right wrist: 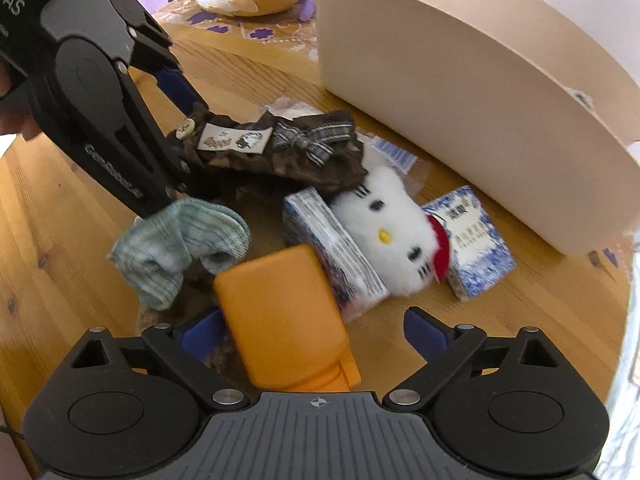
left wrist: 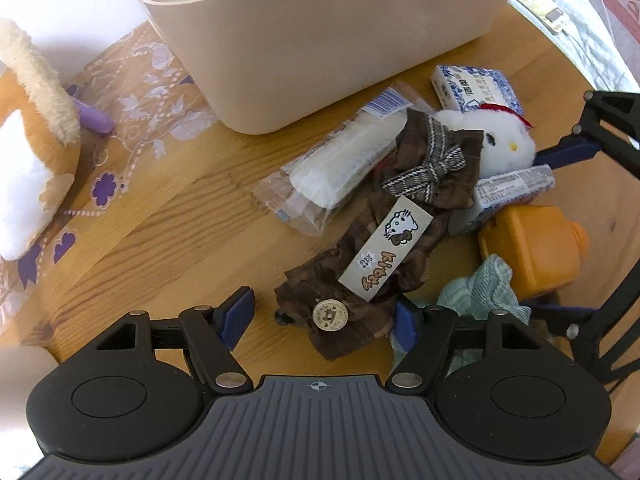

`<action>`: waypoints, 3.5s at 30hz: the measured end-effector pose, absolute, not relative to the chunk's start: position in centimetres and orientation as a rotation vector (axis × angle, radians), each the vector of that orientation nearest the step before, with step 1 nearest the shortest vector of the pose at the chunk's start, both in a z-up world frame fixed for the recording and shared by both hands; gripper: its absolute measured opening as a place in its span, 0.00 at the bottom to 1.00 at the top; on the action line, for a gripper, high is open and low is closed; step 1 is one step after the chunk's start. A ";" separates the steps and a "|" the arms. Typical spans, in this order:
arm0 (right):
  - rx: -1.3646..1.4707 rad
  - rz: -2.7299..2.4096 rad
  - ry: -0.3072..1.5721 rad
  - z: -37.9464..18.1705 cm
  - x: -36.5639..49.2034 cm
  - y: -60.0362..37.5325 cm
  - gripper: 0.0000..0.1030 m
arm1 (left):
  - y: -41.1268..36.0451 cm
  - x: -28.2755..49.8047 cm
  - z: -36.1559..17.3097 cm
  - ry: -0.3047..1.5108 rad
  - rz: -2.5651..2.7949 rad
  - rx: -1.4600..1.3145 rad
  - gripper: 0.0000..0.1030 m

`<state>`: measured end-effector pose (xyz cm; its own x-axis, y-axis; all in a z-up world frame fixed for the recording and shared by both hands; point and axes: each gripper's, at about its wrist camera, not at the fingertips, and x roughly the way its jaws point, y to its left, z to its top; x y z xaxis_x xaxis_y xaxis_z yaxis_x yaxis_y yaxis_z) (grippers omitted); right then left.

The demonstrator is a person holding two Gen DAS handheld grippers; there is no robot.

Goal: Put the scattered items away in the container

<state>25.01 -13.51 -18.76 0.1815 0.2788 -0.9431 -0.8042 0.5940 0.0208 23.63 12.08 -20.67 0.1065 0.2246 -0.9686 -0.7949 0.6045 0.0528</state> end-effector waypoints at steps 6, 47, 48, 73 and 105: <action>-0.449 0.858 1.181 -19.0 25.9 -14.1 0.77 | 12.4 23.8 -20.5 1.206 0.829 -0.555 0.63; -0.266 0.755 1.202 -17.9 22.8 -19.9 0.57 | 12.4 24.2 -18.6 1.128 0.866 -0.505 0.68; -0.266 0.753 1.203 -18.0 22.8 -20.0 0.57 | 12.4 24.5 -18.7 1.130 0.856 -0.497 0.68; -0.265 0.710 1.210 -19.6 23.3 -20.5 0.57 | 9.7 29.7 -18.1 1.012 0.547 -0.474 0.73; -0.278 0.693 1.193 -20.3 24.2 -19.9 0.50 | 10.4 34.9 -20.7 1.098 0.563 -0.334 0.39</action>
<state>24.16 -19.91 -20.33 0.1955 0.3459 -0.9177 -0.6260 0.7643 0.1547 34.86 10.45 -20.69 0.3365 0.2621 -0.9045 -0.5812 0.8135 0.0195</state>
